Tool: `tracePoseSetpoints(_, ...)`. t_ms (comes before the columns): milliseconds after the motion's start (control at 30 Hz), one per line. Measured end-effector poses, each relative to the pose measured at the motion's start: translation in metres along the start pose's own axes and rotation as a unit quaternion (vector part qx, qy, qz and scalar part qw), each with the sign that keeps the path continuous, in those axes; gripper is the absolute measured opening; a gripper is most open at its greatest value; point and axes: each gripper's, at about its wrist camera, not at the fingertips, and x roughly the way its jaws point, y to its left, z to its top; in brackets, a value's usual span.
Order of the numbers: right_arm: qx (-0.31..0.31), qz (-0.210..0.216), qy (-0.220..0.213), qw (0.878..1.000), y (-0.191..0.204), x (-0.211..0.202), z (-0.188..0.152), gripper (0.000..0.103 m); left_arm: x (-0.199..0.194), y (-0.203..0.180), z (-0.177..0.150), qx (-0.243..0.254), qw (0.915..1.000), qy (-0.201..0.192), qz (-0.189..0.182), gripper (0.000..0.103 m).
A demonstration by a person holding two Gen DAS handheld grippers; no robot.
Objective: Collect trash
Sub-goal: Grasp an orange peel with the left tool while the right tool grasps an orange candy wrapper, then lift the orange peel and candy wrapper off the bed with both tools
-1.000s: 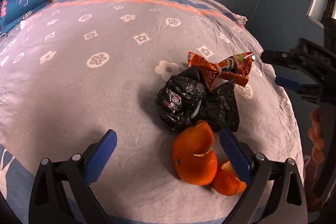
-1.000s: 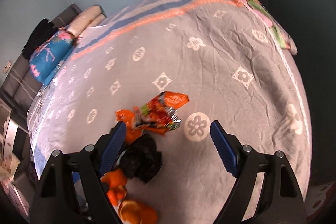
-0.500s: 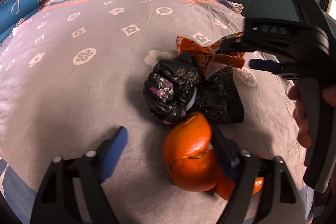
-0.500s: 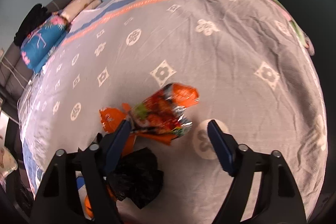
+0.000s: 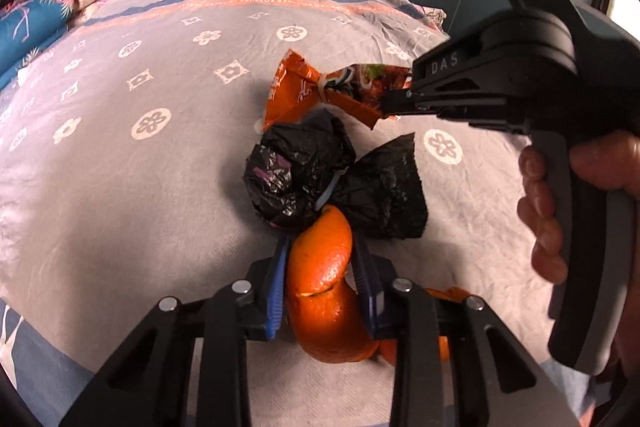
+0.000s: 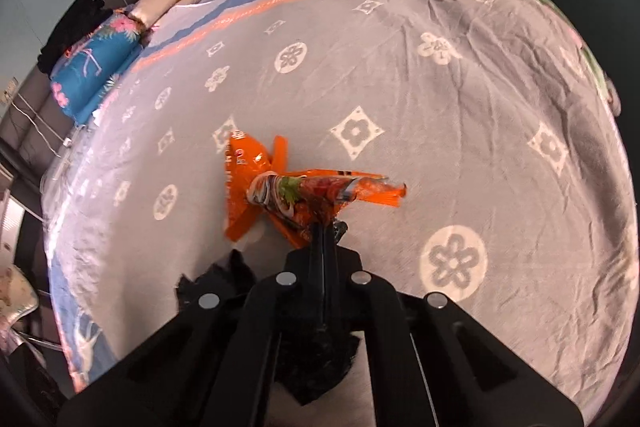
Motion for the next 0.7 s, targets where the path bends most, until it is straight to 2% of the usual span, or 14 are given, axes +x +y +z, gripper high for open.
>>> tracePoseSetpoints(333, 0.010, 0.012, -0.034, 0.999, -0.003, -0.037, 0.005, 0.000, -0.029, 0.001, 0.007, -0.012, 0.9995, -0.022, -0.017, 0.029)
tracePoseSetpoints(700, -0.007, -0.012, -0.082, 0.997, -0.004, -0.099, 0.005, 0.000, -0.052, 0.007, 0.014, -0.028, 0.9981, -0.051, -0.019, 0.028)
